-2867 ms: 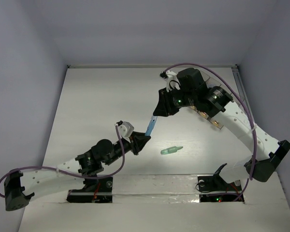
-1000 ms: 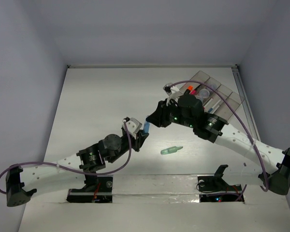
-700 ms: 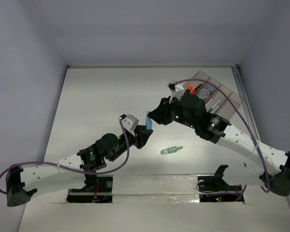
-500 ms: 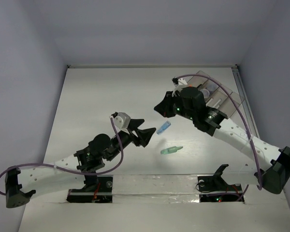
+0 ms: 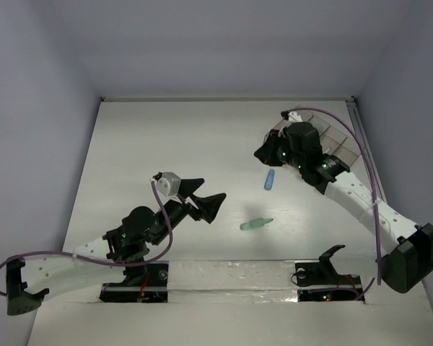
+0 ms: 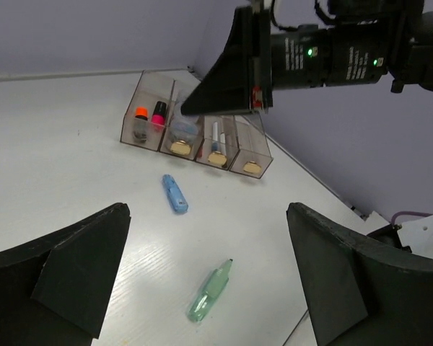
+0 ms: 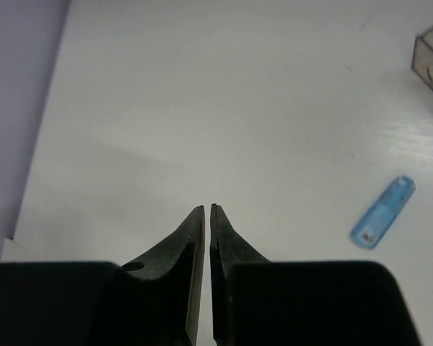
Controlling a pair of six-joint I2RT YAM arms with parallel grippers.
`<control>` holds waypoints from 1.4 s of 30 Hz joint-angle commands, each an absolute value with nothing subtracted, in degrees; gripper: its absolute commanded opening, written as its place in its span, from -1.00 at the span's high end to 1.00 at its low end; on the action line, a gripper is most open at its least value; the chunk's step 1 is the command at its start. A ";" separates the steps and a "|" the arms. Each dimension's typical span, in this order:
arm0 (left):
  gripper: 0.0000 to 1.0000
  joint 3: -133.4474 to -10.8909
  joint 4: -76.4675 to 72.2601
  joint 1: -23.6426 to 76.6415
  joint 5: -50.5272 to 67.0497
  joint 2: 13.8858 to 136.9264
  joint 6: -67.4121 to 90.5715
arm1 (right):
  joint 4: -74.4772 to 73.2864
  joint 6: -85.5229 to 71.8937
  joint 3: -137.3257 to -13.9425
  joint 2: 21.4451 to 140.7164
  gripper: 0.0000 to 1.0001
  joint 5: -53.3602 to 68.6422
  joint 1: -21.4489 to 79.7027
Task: Sort the stationery into containers
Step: Pick up the pen from the center of the board, then place the pen in the storage box.
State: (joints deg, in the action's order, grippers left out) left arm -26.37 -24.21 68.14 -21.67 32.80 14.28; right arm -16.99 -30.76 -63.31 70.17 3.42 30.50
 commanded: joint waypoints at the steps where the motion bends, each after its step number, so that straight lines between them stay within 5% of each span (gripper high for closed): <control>1: -0.78 -25.23 -25.40 68.03 -22.50 32.08 14.94 | -24.16 -25.68 -57.42 71.53 0.59 0.38 30.76; 5: -0.79 -25.05 -24.44 68.03 -22.67 33.05 14.68 | -27.24 -26.45 -55.02 76.79 -0.20 -6.05 30.76; 8: -0.81 -24.44 -24.61 68.03 -22.68 33.13 14.59 | -25.15 -29.00 -53.09 78.48 -0.59 -11.77 30.76; 13: -0.86 -23.38 -24.61 68.03 -21.97 33.66 14.59 | -22.24 -29.88 -54.05 87.35 -0.71 -16.59 30.23; 20: -0.98 -21.10 -25.14 68.03 -22.41 33.31 15.03 | -19.43 -29.45 -58.70 97.64 -0.54 -19.25 29.18; 22: -0.98 -20.92 -25.05 68.03 -22.76 33.31 14.68 | -19.16 -29.18 -59.24 98.96 -0.31 -19.68 29.18; 26: -0.98 -19.78 -25.31 68.03 -23.11 33.05 14.24 | -17.15 -29.62 -57.50 98.01 0.57 -20.21 29.18; 27: -0.98 -19.51 -25.57 68.03 -23.29 32.87 14.15 | -16.62 -29.79 -56.78 96.78 0.62 -20.30 29.18; 35: -0.98 -18.54 -27.16 68.03 -22.06 36.12 14.06 | -21.71 -30.32 -56.60 78.33 0.72 -28.12 24.71; 42: -0.98 -20.30 -26.55 68.03 -19.95 41.56 13.97 | -19.52 -29.09 -50.37 68.56 0.67 -17.16 -1.82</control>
